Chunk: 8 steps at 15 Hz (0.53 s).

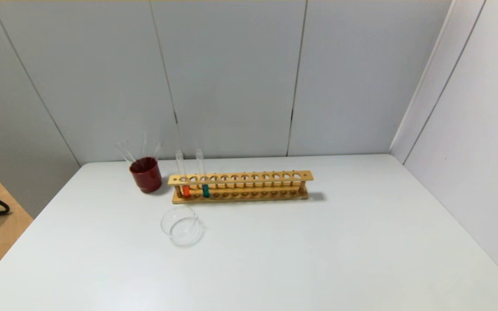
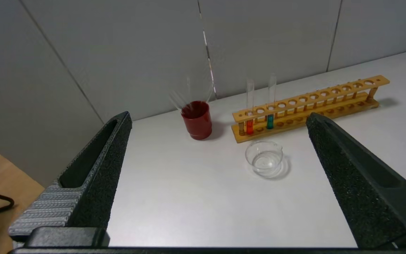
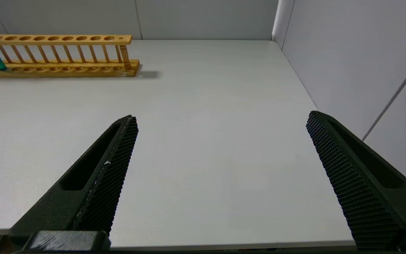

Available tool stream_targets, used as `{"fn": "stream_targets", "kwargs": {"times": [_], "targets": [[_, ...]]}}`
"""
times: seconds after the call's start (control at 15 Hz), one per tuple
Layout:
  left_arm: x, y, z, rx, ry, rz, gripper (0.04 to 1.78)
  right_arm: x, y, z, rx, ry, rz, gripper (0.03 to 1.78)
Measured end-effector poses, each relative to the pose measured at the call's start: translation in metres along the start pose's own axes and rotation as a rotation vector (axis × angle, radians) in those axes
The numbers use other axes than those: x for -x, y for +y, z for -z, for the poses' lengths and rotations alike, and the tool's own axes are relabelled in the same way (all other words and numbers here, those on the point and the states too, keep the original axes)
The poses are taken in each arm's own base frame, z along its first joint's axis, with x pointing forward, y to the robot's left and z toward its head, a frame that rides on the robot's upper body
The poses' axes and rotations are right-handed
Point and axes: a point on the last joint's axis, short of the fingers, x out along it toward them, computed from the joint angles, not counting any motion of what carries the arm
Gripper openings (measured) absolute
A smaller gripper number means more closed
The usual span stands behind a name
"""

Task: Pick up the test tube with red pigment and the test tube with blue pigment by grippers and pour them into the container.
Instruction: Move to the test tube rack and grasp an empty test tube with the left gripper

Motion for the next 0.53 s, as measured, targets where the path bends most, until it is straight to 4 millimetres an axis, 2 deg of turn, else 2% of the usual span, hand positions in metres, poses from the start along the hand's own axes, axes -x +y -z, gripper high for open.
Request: {"fn": "stream_targets", "kwargs": {"times": [0.27, 0.53], "targets": [[-0.06, 0.008, -0.016, 0.075, 0.076, 0.086, 1.74, 0.0, 0.0, 0.0, 0.0, 0.0, 0.0, 1.75], [-0.13, 0.013, -0.008, 0.154, 0.157, 0.109, 1.74, 0.0, 0.0, 0.0, 0.0, 0.0, 0.0, 1.75]]}}
